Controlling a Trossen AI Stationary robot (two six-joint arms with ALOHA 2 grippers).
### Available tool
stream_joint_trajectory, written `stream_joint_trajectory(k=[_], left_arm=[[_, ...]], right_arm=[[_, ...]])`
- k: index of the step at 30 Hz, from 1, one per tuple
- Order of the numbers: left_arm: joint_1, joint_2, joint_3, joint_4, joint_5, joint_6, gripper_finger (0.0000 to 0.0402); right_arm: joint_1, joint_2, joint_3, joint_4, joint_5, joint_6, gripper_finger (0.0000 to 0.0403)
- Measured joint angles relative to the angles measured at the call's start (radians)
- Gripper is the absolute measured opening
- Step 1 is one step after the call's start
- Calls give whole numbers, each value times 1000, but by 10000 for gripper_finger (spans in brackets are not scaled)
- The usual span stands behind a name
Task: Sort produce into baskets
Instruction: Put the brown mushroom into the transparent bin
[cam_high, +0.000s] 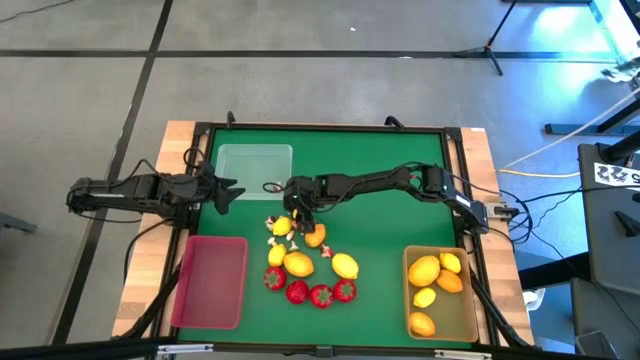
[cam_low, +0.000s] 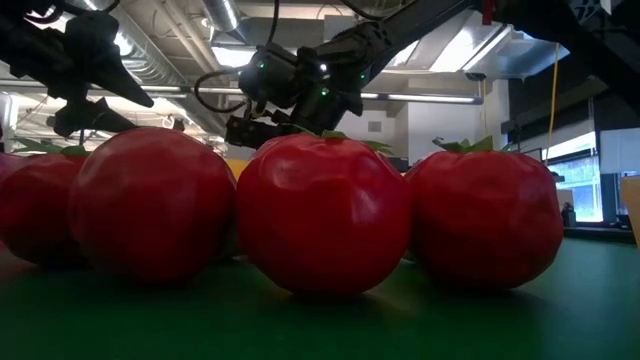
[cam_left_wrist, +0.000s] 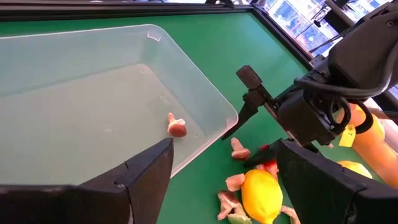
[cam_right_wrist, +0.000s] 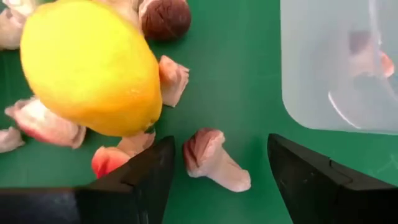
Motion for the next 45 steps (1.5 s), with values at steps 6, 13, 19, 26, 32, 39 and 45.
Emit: stream_joint_trajectory(k=[6,13,19,26,32,39,45], left_arm=[[0,0,0,0,0,0,279],[0,0,0,0,0,0,279],[0,0,0,0,0,-5,279],[0,0,0,0,0,-6,279],[0,0,0,0,0,-6,279],[0,0,0,0,0,-5,279],[0,0,0,0,0,-1,279]], right_arm=[[0,1,-1,-4,-31,0,245],[0,1,-1,-15,-37,0,161],[0,1,-1,-10,-32,1,66],[1,1,15,-24,-8,-5,16],[3,5,93,-107,-2,-10,38],[3,5,208,-228,-9,-9,42],[2,3,288,-239,12,-63,43]])
